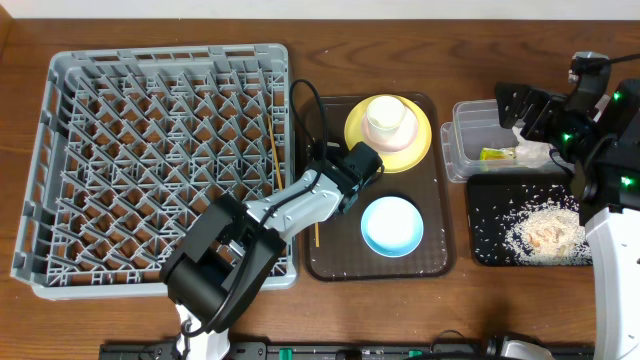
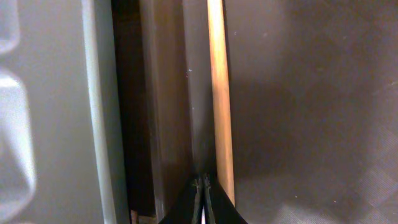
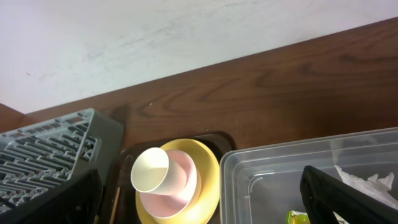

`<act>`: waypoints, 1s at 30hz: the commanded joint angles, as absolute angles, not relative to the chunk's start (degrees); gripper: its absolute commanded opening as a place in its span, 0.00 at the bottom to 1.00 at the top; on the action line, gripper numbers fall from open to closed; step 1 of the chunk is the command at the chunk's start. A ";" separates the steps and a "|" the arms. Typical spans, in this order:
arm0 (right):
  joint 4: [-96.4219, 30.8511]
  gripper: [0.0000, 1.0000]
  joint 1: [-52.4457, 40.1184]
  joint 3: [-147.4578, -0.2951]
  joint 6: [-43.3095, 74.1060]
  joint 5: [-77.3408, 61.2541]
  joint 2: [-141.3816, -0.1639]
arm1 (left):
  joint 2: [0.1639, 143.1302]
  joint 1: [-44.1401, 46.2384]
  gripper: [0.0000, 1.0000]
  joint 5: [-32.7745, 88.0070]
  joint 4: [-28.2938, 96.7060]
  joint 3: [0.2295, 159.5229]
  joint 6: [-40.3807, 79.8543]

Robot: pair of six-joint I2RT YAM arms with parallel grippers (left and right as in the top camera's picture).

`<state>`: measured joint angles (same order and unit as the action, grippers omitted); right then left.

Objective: Sort waste into correct bins and load items into the dishwasher rack

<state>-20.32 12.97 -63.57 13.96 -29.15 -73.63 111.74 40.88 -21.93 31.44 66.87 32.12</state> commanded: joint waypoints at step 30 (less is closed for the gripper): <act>-20.40 0.99 13.32 -63.64 13.04 -29.82 -73.63 | 103.74 40.27 0.33 -6.44 30.63 69.82 29.02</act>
